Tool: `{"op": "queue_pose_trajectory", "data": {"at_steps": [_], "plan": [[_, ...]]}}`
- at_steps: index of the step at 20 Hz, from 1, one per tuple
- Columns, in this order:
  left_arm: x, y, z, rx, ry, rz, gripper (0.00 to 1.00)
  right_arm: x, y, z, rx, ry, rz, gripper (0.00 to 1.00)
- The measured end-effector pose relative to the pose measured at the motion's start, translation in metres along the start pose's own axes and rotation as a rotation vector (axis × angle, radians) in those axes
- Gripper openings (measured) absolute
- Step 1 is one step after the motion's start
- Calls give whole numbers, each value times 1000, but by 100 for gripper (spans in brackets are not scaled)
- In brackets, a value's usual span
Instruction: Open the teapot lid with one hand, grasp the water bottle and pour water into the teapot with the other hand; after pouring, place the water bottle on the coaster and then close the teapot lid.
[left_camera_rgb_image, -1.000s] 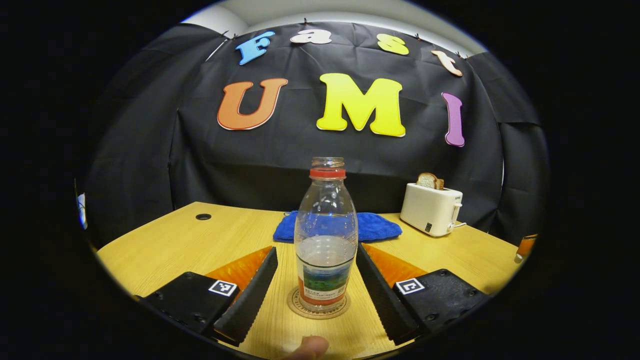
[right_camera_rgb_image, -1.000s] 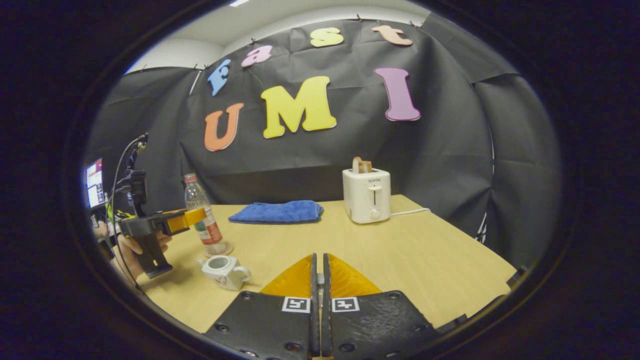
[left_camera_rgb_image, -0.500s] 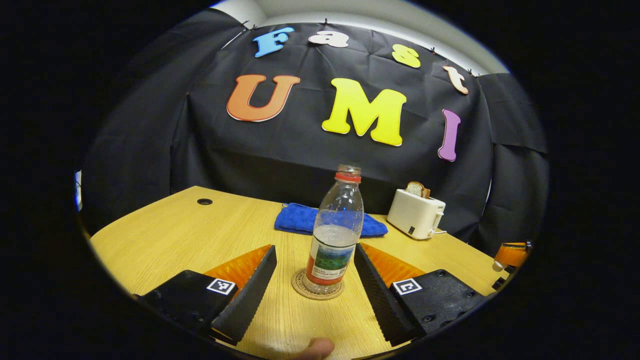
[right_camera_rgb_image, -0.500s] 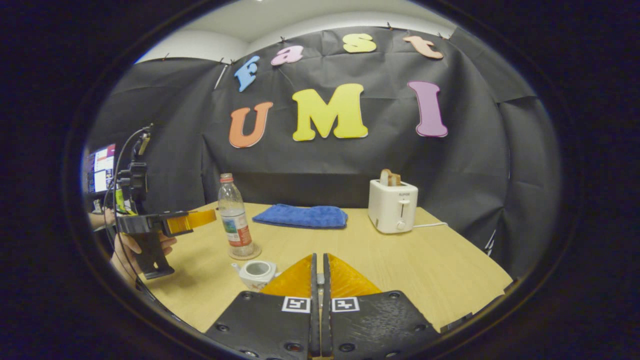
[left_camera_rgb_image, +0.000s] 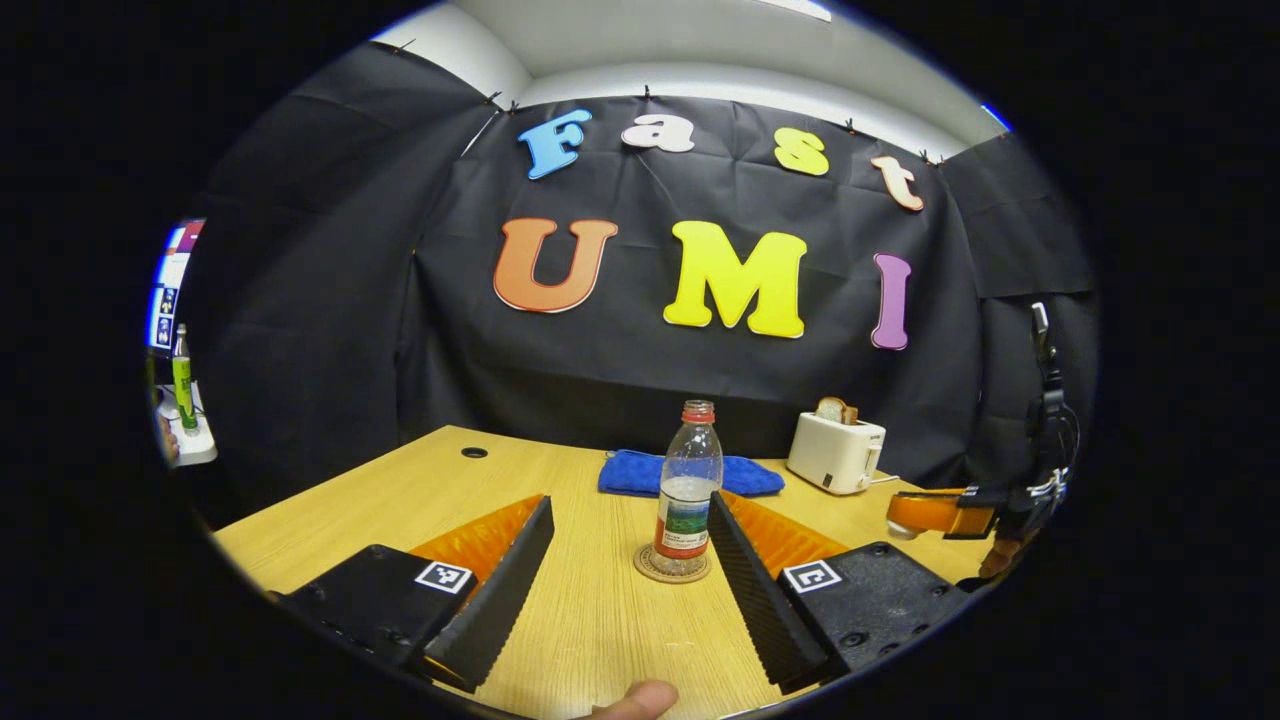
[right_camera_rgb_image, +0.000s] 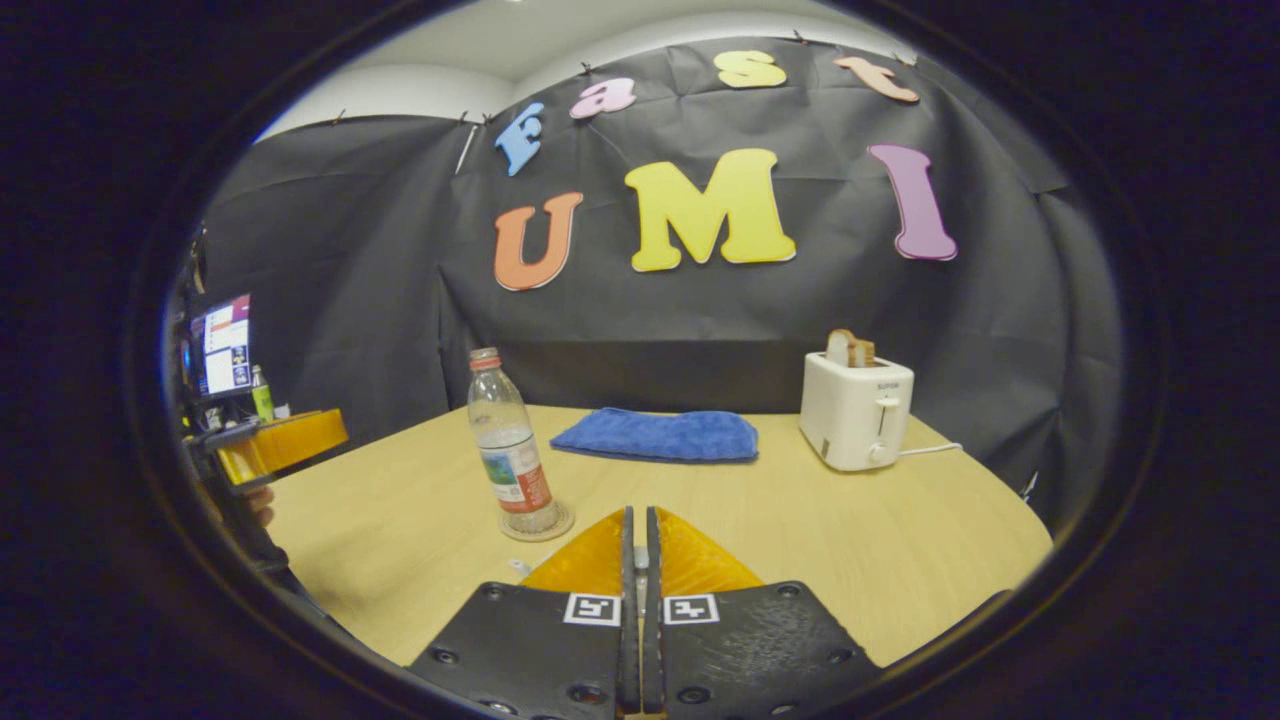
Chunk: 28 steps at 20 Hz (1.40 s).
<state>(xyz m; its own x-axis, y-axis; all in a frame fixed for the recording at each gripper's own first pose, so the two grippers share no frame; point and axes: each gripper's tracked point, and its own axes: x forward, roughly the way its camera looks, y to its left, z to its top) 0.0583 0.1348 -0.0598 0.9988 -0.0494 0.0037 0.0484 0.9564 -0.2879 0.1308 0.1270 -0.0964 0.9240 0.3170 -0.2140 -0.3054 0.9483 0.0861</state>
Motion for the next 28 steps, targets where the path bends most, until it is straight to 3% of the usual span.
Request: {"op": "queue_pose_trajectory", "data": {"at_steps": [2,5,10,13,16,23,28], "plan": [[-14,-4,5,50,14,-11,97,14,13,-2,-2,5,26,1],[-30,10,19,126,14,34,97,32,20,-15,-21,38,25,1],[-40,-3,24,56,39,-21,97,43,33,-24,-9,69,29,1],[-42,5,24,60,48,-4,97,45,46,-27,-56,67,49,3],[-39,11,21,45,66,16,97,48,46,-32,-110,66,21,3],[-36,12,11,31,100,-1,97,59,39,-43,-63,96,3,4],[-29,18,-11,12,176,31,97,56,47,-38,-75,86,21,6]]}}
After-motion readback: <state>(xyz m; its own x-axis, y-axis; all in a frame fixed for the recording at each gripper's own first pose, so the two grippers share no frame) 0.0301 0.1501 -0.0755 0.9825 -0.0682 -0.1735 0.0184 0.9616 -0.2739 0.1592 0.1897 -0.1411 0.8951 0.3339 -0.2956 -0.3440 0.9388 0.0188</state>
